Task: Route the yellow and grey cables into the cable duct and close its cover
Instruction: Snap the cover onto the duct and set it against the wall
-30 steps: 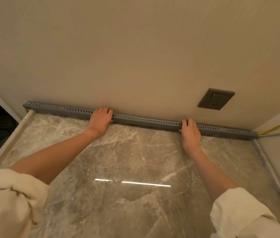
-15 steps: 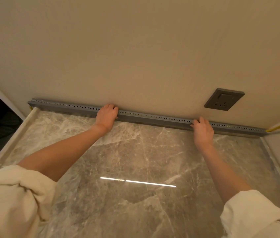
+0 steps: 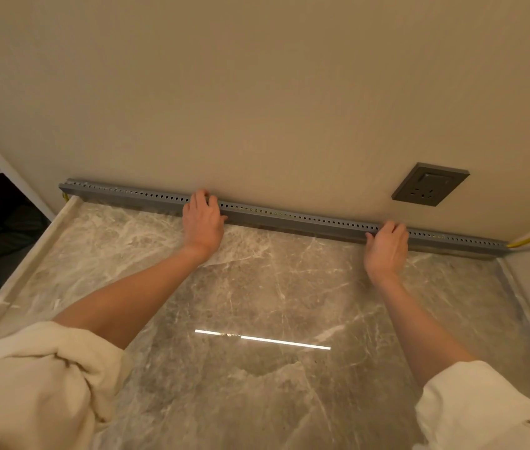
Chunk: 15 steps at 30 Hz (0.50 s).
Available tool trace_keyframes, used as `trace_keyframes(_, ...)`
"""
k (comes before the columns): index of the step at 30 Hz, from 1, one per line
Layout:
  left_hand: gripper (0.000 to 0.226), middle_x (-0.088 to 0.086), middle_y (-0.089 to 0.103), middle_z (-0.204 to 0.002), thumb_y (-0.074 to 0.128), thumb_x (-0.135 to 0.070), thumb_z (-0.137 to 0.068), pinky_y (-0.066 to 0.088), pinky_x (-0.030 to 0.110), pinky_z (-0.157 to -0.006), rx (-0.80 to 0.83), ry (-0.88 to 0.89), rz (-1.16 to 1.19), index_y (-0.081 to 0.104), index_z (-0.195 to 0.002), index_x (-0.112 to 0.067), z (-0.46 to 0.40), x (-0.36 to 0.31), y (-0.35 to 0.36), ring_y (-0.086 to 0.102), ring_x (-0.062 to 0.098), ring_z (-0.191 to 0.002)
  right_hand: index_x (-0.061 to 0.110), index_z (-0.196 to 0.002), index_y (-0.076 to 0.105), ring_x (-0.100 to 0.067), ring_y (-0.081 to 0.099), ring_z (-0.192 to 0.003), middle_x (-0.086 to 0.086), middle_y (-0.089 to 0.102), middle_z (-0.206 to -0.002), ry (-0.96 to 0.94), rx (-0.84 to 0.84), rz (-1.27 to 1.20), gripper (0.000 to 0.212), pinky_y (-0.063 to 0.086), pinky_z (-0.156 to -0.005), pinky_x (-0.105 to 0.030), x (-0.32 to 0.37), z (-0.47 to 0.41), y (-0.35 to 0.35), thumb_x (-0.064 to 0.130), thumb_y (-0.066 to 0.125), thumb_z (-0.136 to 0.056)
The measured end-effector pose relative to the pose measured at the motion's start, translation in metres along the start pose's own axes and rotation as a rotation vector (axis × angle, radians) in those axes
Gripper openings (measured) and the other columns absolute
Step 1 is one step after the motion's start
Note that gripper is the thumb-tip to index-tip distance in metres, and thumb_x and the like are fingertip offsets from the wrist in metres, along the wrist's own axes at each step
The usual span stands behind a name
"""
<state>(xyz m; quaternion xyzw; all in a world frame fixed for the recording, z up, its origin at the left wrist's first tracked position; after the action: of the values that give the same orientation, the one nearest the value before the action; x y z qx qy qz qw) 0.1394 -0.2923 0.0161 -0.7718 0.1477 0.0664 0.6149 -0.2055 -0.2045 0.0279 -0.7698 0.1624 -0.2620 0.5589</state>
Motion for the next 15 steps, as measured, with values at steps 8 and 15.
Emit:
trace_keyframes(8, 0.039, 0.020, 0.049, -0.117, 0.066, -0.027, -0.085, 0.040, 0.044, -0.091, -0.026, -0.021, 0.002, 0.049, -0.109, -0.001, 0.004, -0.003, -0.005, 0.047, 0.034, -0.106, -0.001, -0.111, 0.050, -0.035, 0.055, -0.103, -0.020, 0.053, -0.112, -0.064, 0.016, -0.064, 0.030, 0.051, -0.083, -0.043, 0.015, 0.017, 0.001, 0.016, 0.060, -0.090)
trace_keyframes(15, 0.035, 0.020, 0.053, -0.111, 0.063, -0.025, -0.087, 0.040, 0.044, -0.089, -0.024, 0.015, 0.045, 0.051, -0.108, 0.000, 0.006, -0.002, -0.010, 0.049, 0.034, -0.103, -0.001, -0.112, 0.050, -0.033, 0.054, -0.104, -0.020, 0.054, -0.113, -0.108, 0.022, -0.075, 0.025, 0.049, -0.085, -0.042, 0.025, 0.024, -0.006, 0.012, 0.057, -0.091)
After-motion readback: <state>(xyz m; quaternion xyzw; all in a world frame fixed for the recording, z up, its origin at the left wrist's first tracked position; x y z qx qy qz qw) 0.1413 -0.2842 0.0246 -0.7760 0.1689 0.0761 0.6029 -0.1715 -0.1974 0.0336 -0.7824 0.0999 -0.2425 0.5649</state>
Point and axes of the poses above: each hand's wrist, its own z-axis away from the middle knuckle, its own y-axis out of the palm, x = y × z, the point moved 4 cm from there along -z, towards the middle knuckle
